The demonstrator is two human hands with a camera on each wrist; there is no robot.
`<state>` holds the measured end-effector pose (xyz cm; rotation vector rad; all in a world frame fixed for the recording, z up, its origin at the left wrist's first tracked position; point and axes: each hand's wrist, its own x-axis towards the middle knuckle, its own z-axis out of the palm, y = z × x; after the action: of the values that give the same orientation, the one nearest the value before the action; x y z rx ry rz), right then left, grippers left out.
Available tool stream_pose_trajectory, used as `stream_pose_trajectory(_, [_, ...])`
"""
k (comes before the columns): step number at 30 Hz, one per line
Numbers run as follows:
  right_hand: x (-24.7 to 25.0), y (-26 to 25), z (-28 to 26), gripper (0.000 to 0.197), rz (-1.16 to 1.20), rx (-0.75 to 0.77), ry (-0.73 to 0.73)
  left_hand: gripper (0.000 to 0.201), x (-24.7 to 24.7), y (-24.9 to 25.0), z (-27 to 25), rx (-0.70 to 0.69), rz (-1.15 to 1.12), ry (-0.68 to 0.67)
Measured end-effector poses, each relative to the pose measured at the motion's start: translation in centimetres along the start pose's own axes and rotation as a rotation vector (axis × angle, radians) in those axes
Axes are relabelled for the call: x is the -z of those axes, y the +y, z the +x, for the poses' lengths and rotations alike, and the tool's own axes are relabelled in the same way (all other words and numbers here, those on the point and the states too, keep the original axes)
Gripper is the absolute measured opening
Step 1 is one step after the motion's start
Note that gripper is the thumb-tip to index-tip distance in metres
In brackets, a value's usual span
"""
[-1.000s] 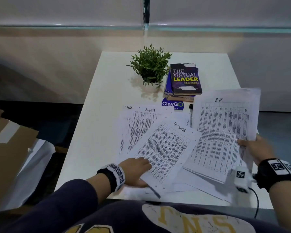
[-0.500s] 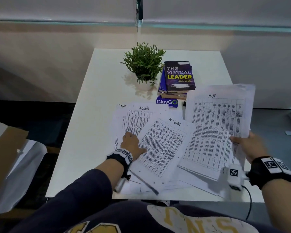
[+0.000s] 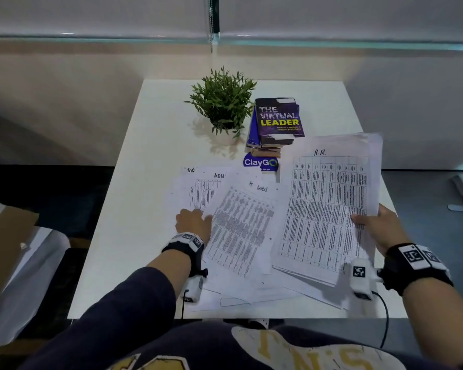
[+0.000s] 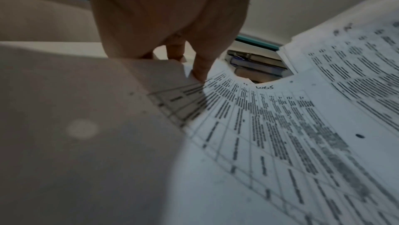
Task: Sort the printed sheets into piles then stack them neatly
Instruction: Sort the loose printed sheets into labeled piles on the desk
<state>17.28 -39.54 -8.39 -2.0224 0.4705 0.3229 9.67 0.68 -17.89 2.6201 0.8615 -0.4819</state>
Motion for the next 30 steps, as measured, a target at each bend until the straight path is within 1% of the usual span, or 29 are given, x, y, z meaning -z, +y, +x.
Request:
stream_pose_trajectory(4, [-0.3, -0.4, -0.1, 0.032, -0.021, 0.013, -0.002, 0.052, 0.5, 0.0, 0.9, 0.071, -0.018, -0.016])
stream_pose_trajectory(7, [-0.4, -0.7, -0.2, 0.033, -0.021, 0.008, -0.009, 0.047, 0.3, 0.1, 1.2, 0.059, -0.010, -0.029])
stream_pose_trajectory(10, [-0.5, -0.9, -0.2, 0.035, -0.029, 0.014, -0.007, 0.039, 0.3, 0.1, 1.0, 0.048, -0.050, -0.032])
stream_pose_trajectory(13, [-0.6, -1.1, -0.4, 0.035, -0.028, 0.006, -0.014, 0.032, 0.4, -0.1, 0.7, 0.005, -0.081, 0.037])
stream_pose_trajectory(15, [-0.7, -1.1, -0.4, 0.035, -0.030, 0.001, -0.015, 0.028, 0.3, -0.2, 0.6, -0.050, -0.106, 0.054])
stream_pose_trajectory(17, [-0.8, -1.3, -0.5, 0.035, -0.033, 0.000, -0.017, 0.029, 0.4, -0.3, 0.5, -0.090, -0.156, 0.052])
stream_pose_trajectory(19, [-0.9, -1.5, -0.6, 0.033, -0.034, -0.001, -0.020, 0.035, 0.7, -0.1, 0.2, -0.124, -0.281, 0.031])
stream_pose_trajectory(22, [-1.2, -1.8, -0.7, 0.033, -0.034, -0.004, -0.024, 0.044, 1.4, 0.3, -0.4, -0.174, -0.397, 0.027])
stream_pose_trajectory(25, [-1.5, -2.0, -0.7, 0.032, -0.028, -0.007, -0.032, 0.074, 3.1, 0.8, -1.1, -0.172, -0.483, 0.040])
stream_pose_trajectory(26, [-1.5, -2.0, -0.6, 0.032, -0.024, -0.005, -0.031, 0.083, 4.0, 0.9, -1.4, -0.167, -0.457, 0.064])
stream_pose_trajectory(27, [-1.5, -2.1, -0.7, 0.032, -0.020, -0.003, -0.034, 0.086, 5.1, 1.0, -1.8, -0.179, -0.417, 0.106])
stream_pose_trajectory(28, [-1.5, -2.0, -0.6, 0.032, -0.011, -0.005, -0.037, 0.083, 6.4, 1.0, -2.2, -0.203, -0.373, 0.149])
stream_pose_trajectory(29, [-1.5, -2.1, -0.7, 0.033, 0.000, -0.007, -0.044, 0.071, 7.8, 1.1, -2.5, -0.259, -0.339, 0.195])
stream_pose_trajectory(30, [-1.4, -2.0, -0.6, 0.034, 0.011, -0.010, -0.049, 0.049, 9.4, 1.2, -3.0, -0.330, -0.321, 0.237])
